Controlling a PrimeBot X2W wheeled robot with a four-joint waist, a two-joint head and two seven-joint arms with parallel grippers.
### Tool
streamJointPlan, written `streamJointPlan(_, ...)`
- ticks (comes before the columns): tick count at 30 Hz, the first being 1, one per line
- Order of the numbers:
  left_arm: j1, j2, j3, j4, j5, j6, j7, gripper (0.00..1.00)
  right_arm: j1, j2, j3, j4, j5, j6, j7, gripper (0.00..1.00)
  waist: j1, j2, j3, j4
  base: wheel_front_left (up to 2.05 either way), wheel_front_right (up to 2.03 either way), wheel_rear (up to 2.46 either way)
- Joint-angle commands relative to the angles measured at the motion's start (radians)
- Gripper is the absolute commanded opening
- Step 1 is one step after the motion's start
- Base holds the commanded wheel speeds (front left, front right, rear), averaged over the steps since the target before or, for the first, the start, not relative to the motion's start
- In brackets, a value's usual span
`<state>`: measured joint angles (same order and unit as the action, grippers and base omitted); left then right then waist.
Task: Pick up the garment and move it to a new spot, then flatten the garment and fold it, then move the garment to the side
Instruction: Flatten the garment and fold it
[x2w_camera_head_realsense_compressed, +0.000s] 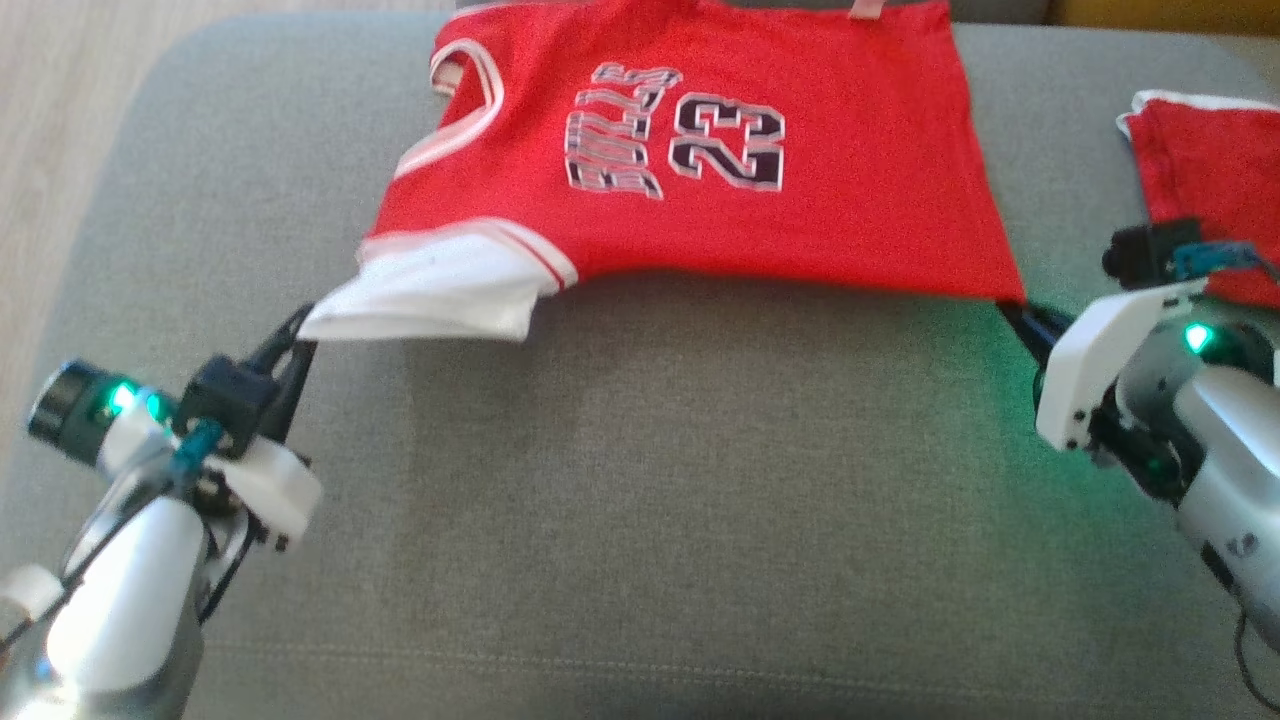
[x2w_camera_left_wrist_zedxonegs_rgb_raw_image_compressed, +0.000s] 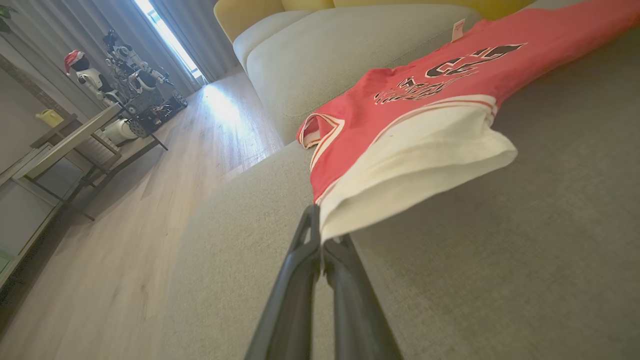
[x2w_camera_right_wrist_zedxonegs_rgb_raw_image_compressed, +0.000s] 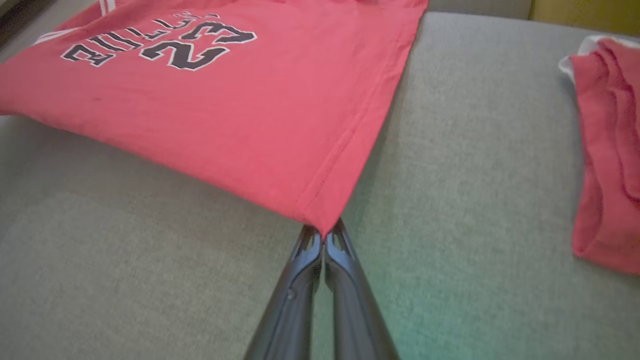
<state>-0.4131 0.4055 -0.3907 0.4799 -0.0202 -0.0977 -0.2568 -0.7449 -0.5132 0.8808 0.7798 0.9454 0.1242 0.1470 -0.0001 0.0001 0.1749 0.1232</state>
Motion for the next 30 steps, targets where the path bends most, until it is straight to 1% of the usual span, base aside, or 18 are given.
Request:
streamJointPlan(1, -0.012, 0.055, 0.037, -0.024, -0.001, 0.001, -0.005, 0.0, 0.023, -0.033, 0.018, -0.03, 0.026, 0.007, 0.017, 0.0, 0.0001, -0.0001, -0.024, 0.0, 0.0, 0.0, 0.0)
streamJointPlan(6, 0.036, 0.073, 0.024, -0.027, -0.006, -0.003, -0.005, 0.0, 0.065, -0.082, 0.071, -0.084, 0.103, 0.007, 0.1, 0.0, 0.0001, -0.0001, -0.063, 0.0, 0.0, 0.0, 0.0)
streamJointPlan(7, 0.053, 0.079, 0.017, -0.029, -0.009, -0.006, -0.005, 0.0, 0.077, -0.104, 0.085, -0.106, 0.134, 0.007, 0.128, 0.0, 0.0001, -0.0001, -0.077, -0.001, 0.0, 0.0, 0.0)
streamJointPlan(14, 0.111, 0.106, -0.006, -0.035, -0.028, -0.017, -0.005, 0.0, 0.113, -0.167, 0.128, -0.162, 0.227, 0.007, 0.228, 0.0, 0.0001, -0.0001, -0.108, -0.006, 0.0, 0.0, 0.0)
streamJointPlan(21, 0.156, 0.131, -0.022, -0.054, -0.065, -0.025, -0.005, 0.0, 0.143, -0.229, 0.164, -0.193, 0.279, 0.007, 0.329, 0.0, 0.0001, -0.0001, -0.124, -0.002, 0.0, 0.0, 0.0)
streamJointPlan(30, 0.202, 0.159, -0.038, -0.057, -0.098, -0.028, -0.005, 0.0, 0.187, -0.268, 0.177, -0.242, 0.364, 0.007, 0.43, 0.0, 0.0001, -0.0001, -0.143, -0.003, 0.0, 0.0, 0.0)
